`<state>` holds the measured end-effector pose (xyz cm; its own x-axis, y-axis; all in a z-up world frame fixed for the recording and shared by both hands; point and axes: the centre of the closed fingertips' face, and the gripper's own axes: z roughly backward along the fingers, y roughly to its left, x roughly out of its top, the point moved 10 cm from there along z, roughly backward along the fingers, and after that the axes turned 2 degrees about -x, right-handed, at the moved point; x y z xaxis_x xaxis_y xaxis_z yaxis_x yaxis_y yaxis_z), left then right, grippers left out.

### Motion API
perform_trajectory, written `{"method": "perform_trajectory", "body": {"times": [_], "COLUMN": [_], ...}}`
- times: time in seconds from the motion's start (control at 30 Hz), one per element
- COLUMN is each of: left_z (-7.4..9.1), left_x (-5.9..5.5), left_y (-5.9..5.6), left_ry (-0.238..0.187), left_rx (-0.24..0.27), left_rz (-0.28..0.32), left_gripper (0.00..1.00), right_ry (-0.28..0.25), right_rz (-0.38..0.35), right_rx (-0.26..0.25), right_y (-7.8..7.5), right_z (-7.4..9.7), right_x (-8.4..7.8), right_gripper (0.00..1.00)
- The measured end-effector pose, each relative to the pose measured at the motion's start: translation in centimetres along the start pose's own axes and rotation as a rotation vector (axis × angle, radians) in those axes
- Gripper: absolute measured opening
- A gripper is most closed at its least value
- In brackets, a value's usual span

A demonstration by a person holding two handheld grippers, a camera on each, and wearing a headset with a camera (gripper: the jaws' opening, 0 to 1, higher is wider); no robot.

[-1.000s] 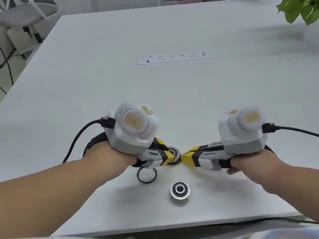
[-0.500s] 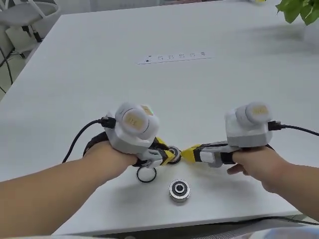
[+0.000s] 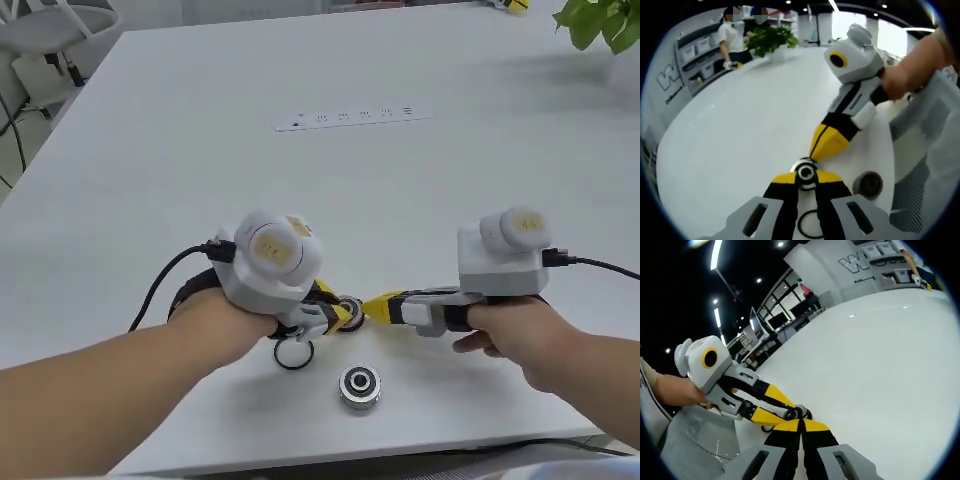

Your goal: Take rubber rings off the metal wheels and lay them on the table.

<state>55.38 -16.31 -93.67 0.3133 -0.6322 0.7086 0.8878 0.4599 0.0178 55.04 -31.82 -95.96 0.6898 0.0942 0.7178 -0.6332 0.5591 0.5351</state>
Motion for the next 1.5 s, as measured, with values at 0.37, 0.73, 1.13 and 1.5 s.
{"method": "perform_trajectory", "body": {"times": [0.37, 0.73, 1.13, 1.5], "left_z": [0.0, 0.0, 0.0, 0.0], "left_x": [0.0, 0.0, 0.0, 0.0], "left_y": [-0.1, -0.2, -0.3, -0.4], "left_ry": [0.003, 0.004, 0.002, 0.001], "left_rx": [0.008, 0.012, 0.016, 0.02], "left_rz": [0.003, 0.008, 0.015, 0.016], "left_gripper": [0.12, 0.12, 0.12, 0.12], "right_ry": [0.003, 0.009, 0.01, -0.007], "right_rz": [-0.001, 0.022, 0.026, 0.024], "right_rx": [0.014, 0.03, 0.044, 0.079], "right_y": [-0.2, 0.1, 0.6, 0.8], "right_z": [-0.2, -0.3, -0.5, -0.5], "right_x": [0.3, 0.3, 0.2, 0.3], "right_gripper": [0.0, 0.0, 0.0, 0.0]}}
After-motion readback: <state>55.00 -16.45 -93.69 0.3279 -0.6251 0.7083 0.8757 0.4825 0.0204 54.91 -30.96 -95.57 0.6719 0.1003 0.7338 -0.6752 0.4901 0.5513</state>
